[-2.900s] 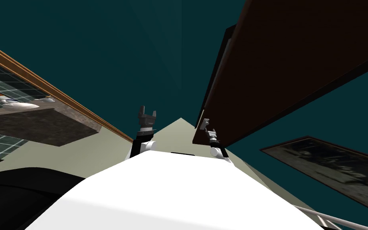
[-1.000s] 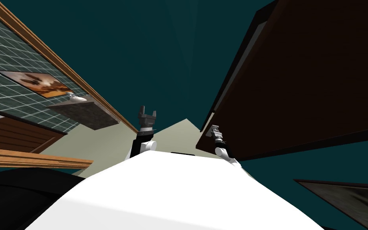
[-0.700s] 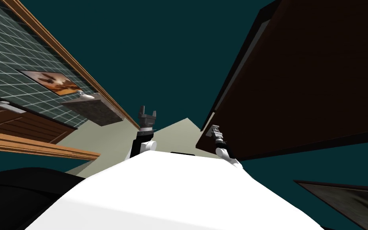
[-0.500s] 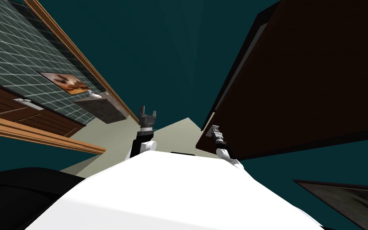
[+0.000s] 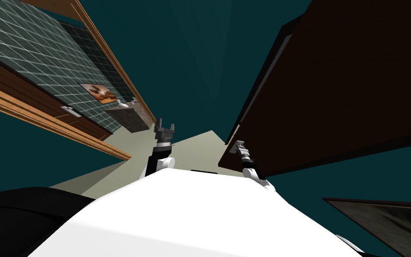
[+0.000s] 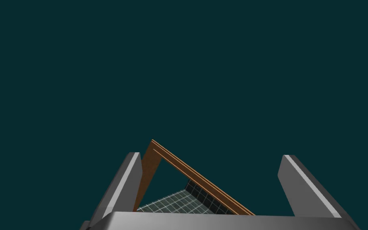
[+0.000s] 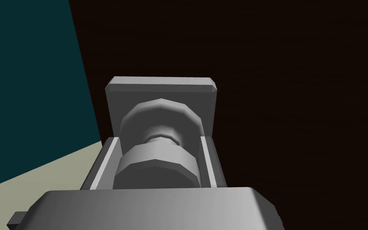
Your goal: Pull the door open
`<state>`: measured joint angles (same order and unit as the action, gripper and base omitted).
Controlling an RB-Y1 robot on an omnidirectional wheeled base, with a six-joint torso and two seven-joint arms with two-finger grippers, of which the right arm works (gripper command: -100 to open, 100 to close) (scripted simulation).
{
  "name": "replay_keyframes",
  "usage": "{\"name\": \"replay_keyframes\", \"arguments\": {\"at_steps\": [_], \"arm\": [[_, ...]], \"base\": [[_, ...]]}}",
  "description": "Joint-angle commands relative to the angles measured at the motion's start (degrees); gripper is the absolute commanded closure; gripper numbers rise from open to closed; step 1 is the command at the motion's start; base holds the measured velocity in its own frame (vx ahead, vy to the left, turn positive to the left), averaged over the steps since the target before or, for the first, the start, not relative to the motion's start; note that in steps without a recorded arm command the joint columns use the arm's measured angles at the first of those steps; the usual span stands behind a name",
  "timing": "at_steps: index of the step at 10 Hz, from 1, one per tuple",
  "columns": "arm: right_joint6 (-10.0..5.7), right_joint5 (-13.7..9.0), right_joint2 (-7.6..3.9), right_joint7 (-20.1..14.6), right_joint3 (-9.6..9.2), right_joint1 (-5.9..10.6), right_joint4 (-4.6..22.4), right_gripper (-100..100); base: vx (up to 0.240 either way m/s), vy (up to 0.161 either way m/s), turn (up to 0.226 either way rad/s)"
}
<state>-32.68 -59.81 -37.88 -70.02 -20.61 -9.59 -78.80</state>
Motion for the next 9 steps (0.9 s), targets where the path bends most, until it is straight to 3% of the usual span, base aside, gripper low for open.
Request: {"name": "replay_keyframes", "arguments": {"at_steps": [1, 2, 9], "arm": [[-0.30, 0.1, -0.78, -0.8, -0.73, -0.31, -0.4, 100], [-0.19, 0.1, -0.56, -0.5, -0.42, -0.13, -0.2, 100], [-2.84, 1.3, -4.33, -4.4, -3.84, -1.48, -1.1, 100]], "base": [[-0.205, -0.034, 0.088], [-0.085, -0.007, 0.015], [-0.186, -0.074, 0.131]]}}
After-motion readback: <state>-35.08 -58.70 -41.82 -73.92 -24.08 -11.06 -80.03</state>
